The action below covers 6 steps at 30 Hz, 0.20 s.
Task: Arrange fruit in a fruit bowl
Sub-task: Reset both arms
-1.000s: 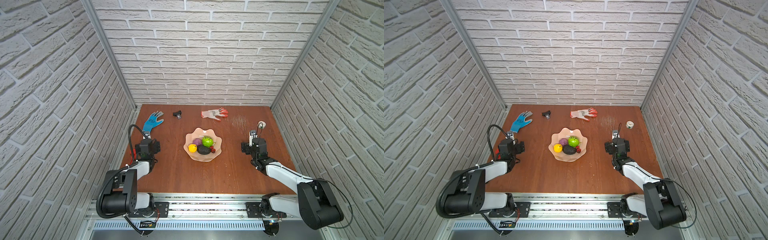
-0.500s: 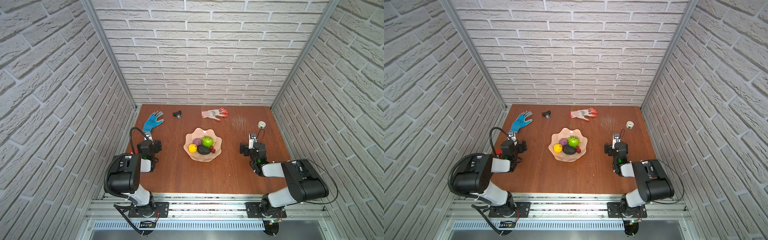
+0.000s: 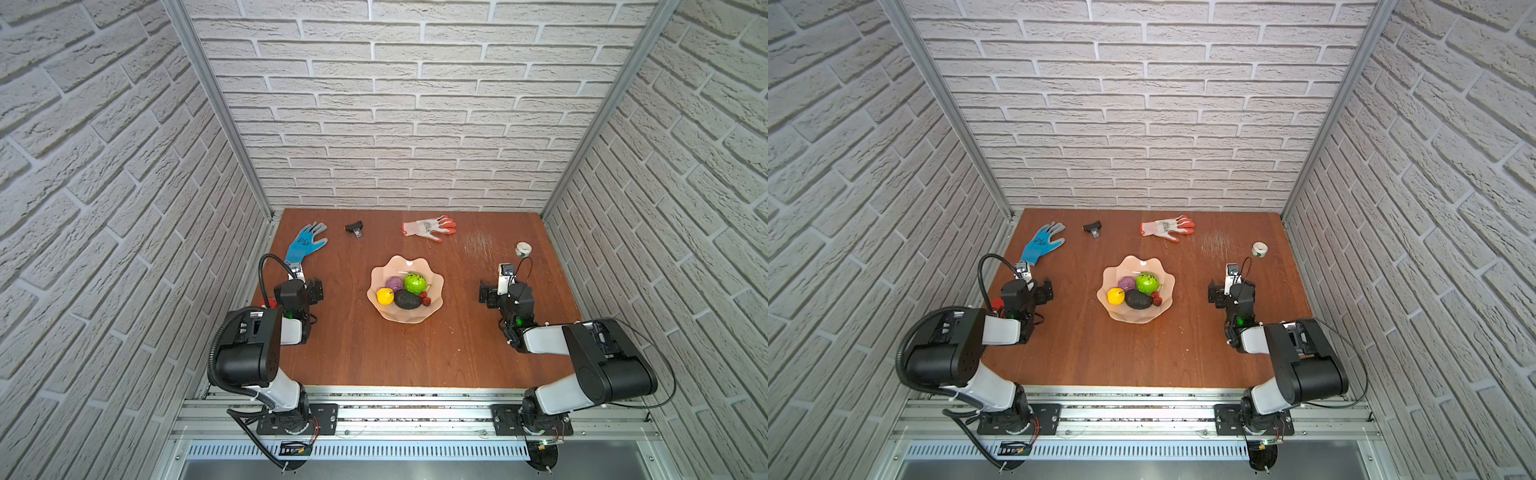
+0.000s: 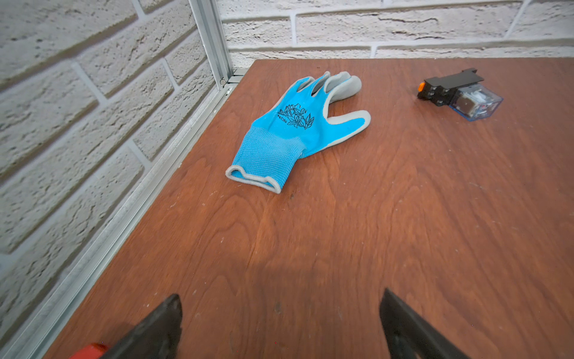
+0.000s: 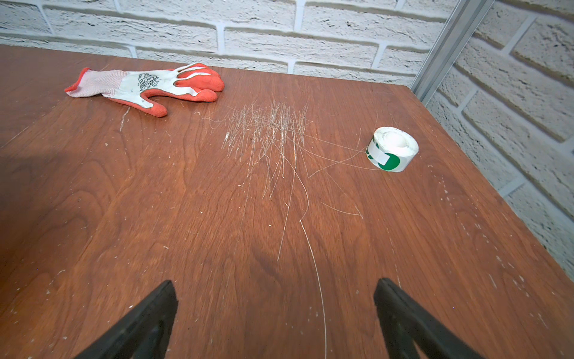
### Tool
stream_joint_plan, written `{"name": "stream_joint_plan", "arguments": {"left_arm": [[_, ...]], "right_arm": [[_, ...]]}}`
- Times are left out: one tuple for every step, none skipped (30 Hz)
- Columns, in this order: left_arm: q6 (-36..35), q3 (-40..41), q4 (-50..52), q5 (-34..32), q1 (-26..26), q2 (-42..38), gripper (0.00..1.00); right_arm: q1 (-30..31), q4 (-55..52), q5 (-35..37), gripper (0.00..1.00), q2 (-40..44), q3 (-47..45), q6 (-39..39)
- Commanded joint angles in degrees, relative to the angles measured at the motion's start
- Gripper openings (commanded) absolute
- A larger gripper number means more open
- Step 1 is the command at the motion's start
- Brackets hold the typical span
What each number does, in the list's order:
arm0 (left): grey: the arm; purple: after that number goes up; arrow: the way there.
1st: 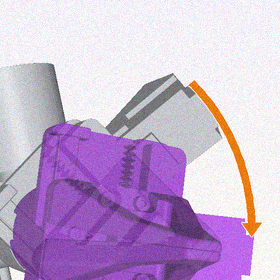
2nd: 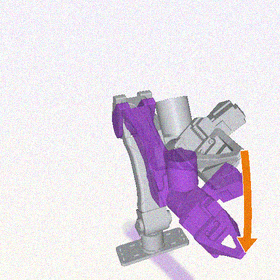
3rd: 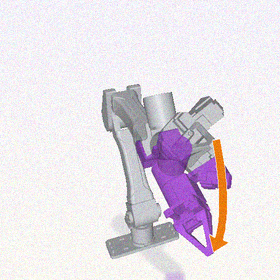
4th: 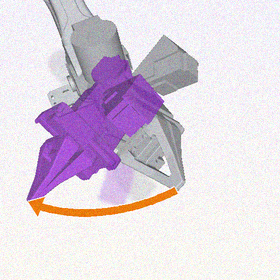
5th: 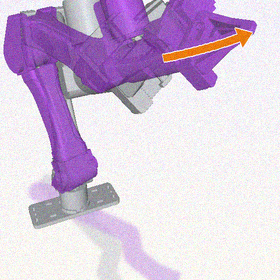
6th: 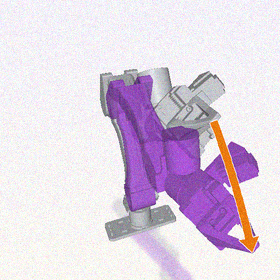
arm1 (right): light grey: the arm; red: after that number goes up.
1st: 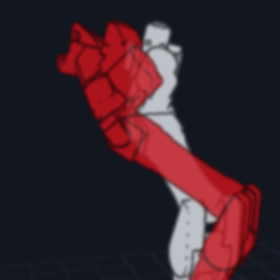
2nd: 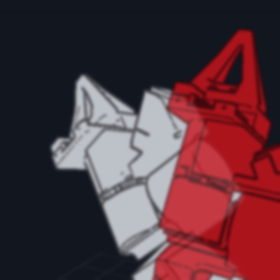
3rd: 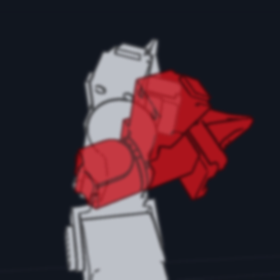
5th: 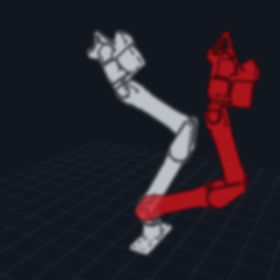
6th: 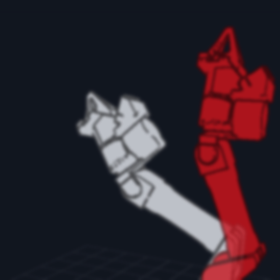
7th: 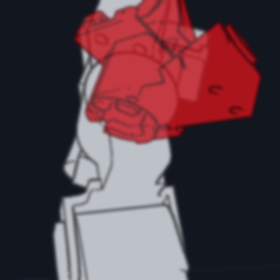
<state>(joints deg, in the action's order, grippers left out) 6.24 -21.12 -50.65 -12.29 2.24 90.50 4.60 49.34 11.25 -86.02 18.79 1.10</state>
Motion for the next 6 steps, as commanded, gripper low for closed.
{"name": "stream_joint_plan", "arguments": {"left_arm": [[0.6, -0.5, -3.5, 0.3, 0.2, -0.1, 0.98], [0.6, -0.5, -3.5, 0.3, 0.2, -0.1, 0.98], [0.6, -0.5, -3.5, 0.3, 0.2, -0.1, 0.98], [0.5, -0.4, -3.4, 0.3, 0.2, -0.1, 0.98], [0.5, -0.4, -3.5, 0.3, 0.2, -0.1, 0.98], [0.5, -0.2, -3.9, 0.3, 0.2, -0.2, 0.98]], "right_arm": [[-0.2, 3.2, -0.4, 1.00, 0.9, -0.1, 0.7], [-0.2, 3.2, -0.4, 1.00, 0.9, -0.1, 0.6], [-0.2, 3.2, -0.4, 1.00, 0.9, -0.1, 0.6], [-0.2, 3.2, -0.4, 1.00, 0.9, -0.1, 0.6], [-0.2, 3.2, -0.4, 1.00, 0.9, -0.1, 0.6], [-0.2, 3.2, -0.4, 1.00, 0.9, -0.1, 0.6]]}}
